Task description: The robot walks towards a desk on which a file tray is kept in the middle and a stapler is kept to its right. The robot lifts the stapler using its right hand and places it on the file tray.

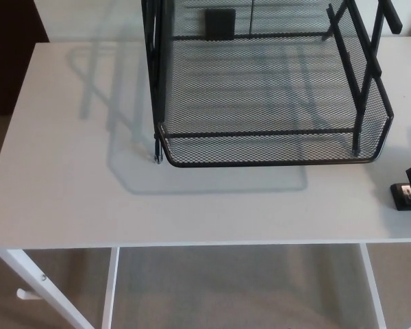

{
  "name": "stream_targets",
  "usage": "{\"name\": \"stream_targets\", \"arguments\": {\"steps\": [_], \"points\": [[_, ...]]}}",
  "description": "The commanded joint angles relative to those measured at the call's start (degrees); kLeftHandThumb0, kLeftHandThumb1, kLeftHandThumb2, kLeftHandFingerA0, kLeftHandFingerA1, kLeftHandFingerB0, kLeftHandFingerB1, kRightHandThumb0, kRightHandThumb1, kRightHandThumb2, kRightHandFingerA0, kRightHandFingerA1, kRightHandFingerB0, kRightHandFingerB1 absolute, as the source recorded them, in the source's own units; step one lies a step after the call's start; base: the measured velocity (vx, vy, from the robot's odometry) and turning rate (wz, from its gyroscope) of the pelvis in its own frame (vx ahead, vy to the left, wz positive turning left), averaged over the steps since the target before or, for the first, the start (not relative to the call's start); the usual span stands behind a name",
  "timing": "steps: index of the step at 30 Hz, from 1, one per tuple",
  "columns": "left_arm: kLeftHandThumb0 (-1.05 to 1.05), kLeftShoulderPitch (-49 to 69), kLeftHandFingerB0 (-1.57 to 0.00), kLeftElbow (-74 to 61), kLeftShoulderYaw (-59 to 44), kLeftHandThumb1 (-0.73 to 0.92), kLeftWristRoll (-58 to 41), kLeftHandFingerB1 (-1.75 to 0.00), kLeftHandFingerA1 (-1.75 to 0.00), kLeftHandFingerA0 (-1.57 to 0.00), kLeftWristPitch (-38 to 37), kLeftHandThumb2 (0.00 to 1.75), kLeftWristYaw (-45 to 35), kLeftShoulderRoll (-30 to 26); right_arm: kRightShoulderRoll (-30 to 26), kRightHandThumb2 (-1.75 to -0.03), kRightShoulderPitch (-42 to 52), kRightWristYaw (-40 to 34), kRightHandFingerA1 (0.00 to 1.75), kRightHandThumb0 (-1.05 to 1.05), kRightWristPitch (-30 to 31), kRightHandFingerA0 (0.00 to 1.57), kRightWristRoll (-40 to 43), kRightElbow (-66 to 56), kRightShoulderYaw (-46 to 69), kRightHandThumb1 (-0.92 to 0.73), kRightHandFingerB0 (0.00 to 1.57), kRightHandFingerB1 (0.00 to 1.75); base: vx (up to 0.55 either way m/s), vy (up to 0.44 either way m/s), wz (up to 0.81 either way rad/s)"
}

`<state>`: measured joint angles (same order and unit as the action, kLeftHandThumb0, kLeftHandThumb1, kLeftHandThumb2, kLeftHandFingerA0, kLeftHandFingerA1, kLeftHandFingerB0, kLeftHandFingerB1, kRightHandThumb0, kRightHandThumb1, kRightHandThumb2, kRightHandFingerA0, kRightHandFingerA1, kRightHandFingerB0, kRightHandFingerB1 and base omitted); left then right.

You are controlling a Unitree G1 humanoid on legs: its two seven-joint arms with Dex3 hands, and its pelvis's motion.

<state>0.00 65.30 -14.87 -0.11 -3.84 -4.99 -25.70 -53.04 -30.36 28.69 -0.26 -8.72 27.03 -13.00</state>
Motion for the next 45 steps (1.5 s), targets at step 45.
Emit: {"name": "stream_targets", "arguments": {"steps": [45], "points": [[-0.81, -0.5, -0.44, -0.6, 4.0, 0.46, 0.6, -0.85, -0.98, -0.67, -0.8, 1.17, 1.3, -0.6, 9.0, -0.59, 2.2, -24.8, 0.64, -0.38, -14.2, 0.63, -30.5, 18.7, -16.2, -0.64, 0.38, 0.34, 0.0, 0.0, 0.0]]}}
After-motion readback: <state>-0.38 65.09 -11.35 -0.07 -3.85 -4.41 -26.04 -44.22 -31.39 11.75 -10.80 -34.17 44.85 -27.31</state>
